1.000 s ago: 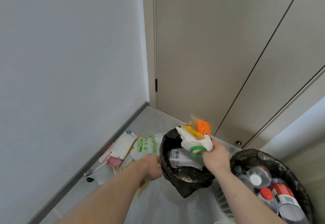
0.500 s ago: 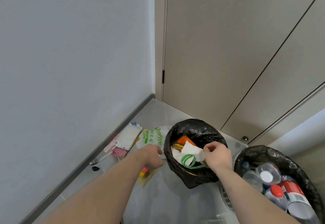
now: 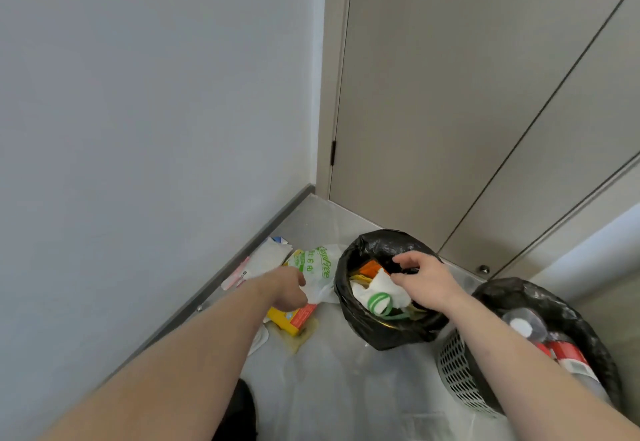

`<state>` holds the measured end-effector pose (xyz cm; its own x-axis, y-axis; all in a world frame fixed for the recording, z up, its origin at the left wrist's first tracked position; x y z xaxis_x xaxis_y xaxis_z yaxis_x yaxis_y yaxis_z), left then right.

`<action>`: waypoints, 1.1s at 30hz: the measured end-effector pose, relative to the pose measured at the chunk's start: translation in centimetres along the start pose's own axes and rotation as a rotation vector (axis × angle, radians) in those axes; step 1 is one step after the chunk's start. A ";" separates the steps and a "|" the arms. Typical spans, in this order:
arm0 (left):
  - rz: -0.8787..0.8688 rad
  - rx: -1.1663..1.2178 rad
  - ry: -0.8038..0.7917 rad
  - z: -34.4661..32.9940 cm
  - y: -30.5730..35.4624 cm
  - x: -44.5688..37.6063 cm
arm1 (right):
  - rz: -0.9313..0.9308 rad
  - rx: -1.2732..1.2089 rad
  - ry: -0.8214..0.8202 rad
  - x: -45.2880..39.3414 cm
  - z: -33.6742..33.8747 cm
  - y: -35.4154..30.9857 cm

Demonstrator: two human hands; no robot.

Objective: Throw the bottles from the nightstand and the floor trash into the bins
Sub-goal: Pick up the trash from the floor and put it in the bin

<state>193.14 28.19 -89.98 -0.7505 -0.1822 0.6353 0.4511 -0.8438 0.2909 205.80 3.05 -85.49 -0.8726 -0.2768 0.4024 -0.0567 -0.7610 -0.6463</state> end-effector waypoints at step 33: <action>-0.444 -0.228 -0.153 -8.1 12.6 -0.6 | -0.849 -0.073 -0.069 10.1 -16.6 42.6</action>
<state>195.32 13.58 -92.45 -0.7584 0.2800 0.5886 -0.0245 -0.9147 0.4035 186.55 -22.45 -119.73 -0.4886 0.3331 0.8064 -0.7113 -0.6873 -0.1471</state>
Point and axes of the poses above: each hand's wrist, its own x-axis away from the middle knuckle, its own z-axis out of the back of the hand, y = z × x, the point moved 10 cm from there along -x, towards the middle knuckle, and after that the axes turned 3 degrees about -z, right-handed, at the moved point
